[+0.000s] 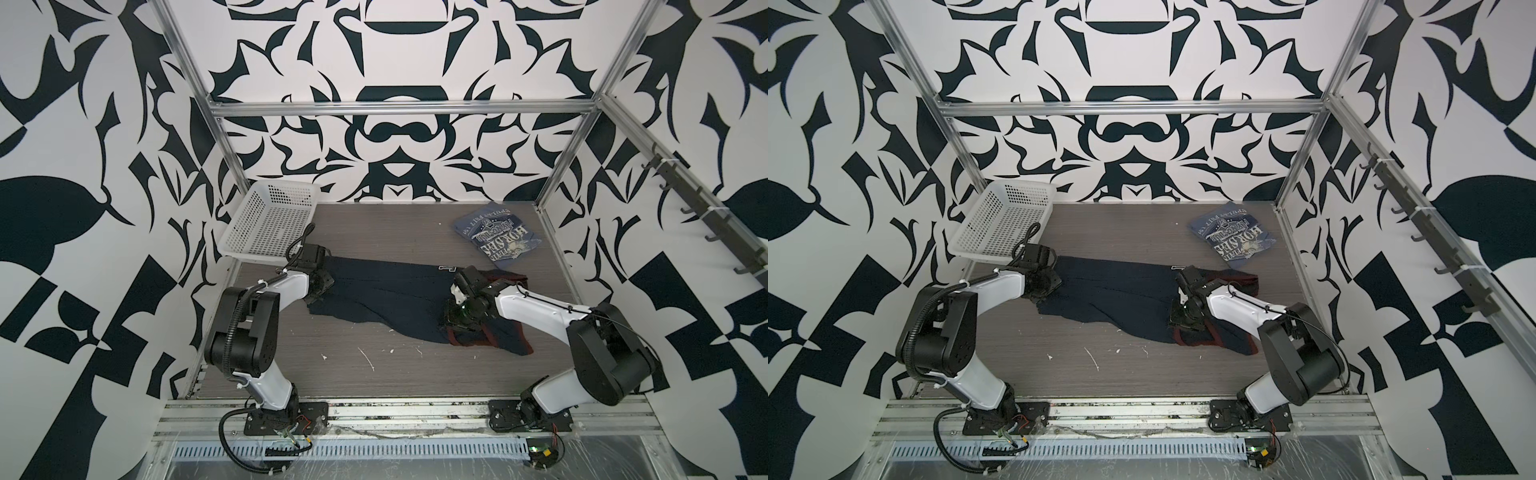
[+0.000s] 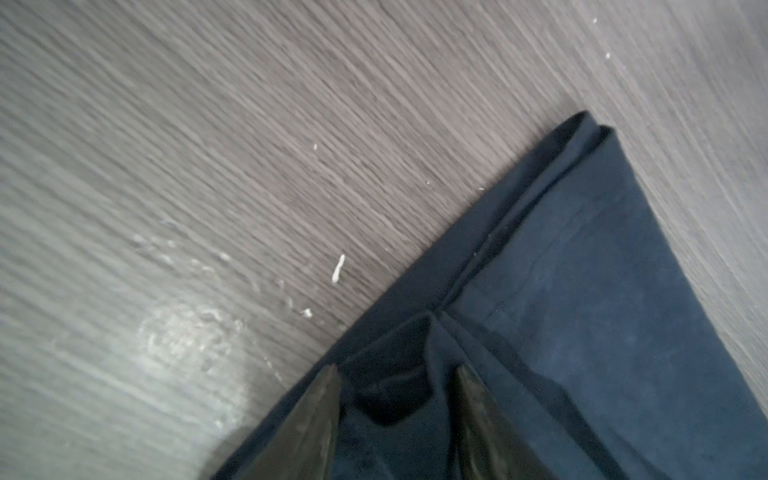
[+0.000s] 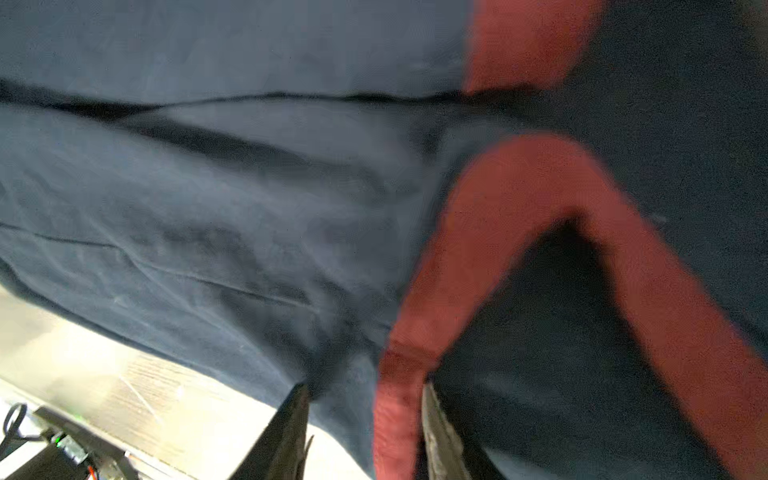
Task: Fold and stack the tank tops
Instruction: 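Lower the folded hem onto the far half with both grippers holding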
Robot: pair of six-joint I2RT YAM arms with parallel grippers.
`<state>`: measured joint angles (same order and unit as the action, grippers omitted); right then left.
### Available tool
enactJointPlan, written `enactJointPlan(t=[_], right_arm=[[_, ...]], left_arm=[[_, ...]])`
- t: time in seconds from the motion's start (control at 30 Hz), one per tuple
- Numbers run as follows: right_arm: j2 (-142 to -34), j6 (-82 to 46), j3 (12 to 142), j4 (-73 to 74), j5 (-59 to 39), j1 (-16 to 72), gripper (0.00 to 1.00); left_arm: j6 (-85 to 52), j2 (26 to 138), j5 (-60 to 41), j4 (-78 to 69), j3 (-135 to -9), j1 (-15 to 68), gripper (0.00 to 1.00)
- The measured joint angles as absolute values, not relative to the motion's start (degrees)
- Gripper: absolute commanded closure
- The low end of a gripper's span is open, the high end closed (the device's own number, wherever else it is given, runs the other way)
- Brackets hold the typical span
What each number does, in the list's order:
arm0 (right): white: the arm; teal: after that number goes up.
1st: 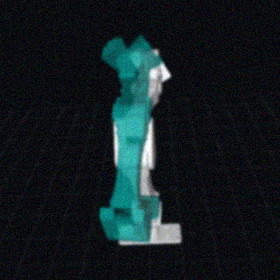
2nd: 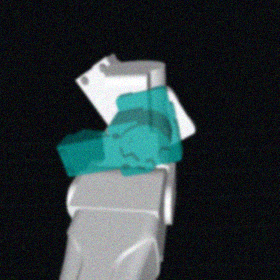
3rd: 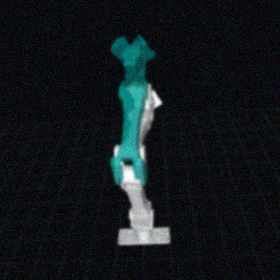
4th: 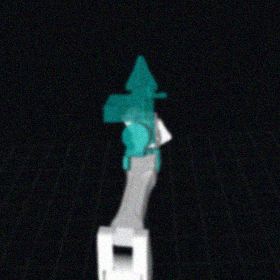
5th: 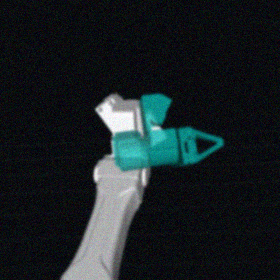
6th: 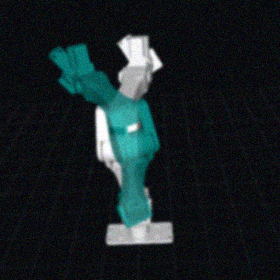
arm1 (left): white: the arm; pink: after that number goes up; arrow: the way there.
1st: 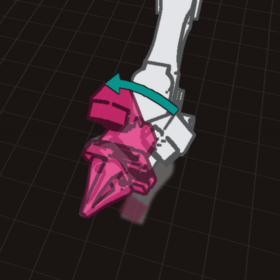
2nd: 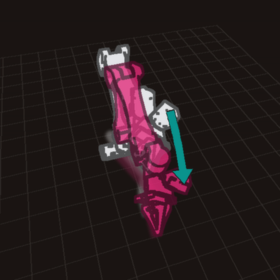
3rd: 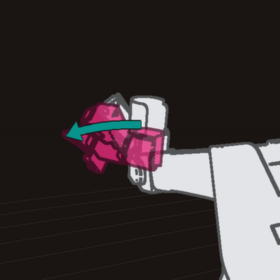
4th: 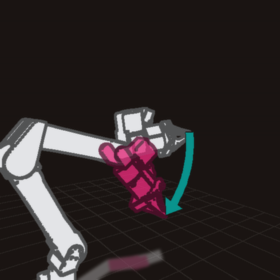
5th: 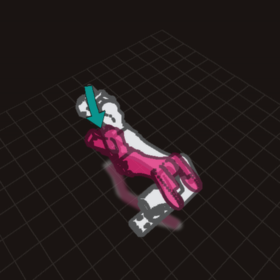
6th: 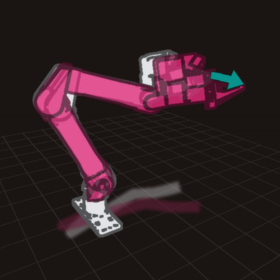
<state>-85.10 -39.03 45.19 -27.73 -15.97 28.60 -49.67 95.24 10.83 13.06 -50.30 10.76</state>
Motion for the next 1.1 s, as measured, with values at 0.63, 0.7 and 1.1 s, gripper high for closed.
enactJointPlan(t=[0.63,0.7,1.1], right_arm=[[-81.65,-39.29,43.51,-29.06,-15.14,28.60,1.00],[-79.94,-39.05,44.47,-30.02,-14.61,28.18,1.00],[-83.55,-34.24,50.04,-30.83,-13.76,20.69,1.00]], left_arm=[[-49.50,94.89,11.29,12.23,-49.58,10.79,0.51],[-49.43,94.67,11.62,11.90,-49.17,10.85,0.51],[-48.88,94.00,14.31,11.92,-48.10,10.87,0.46]])
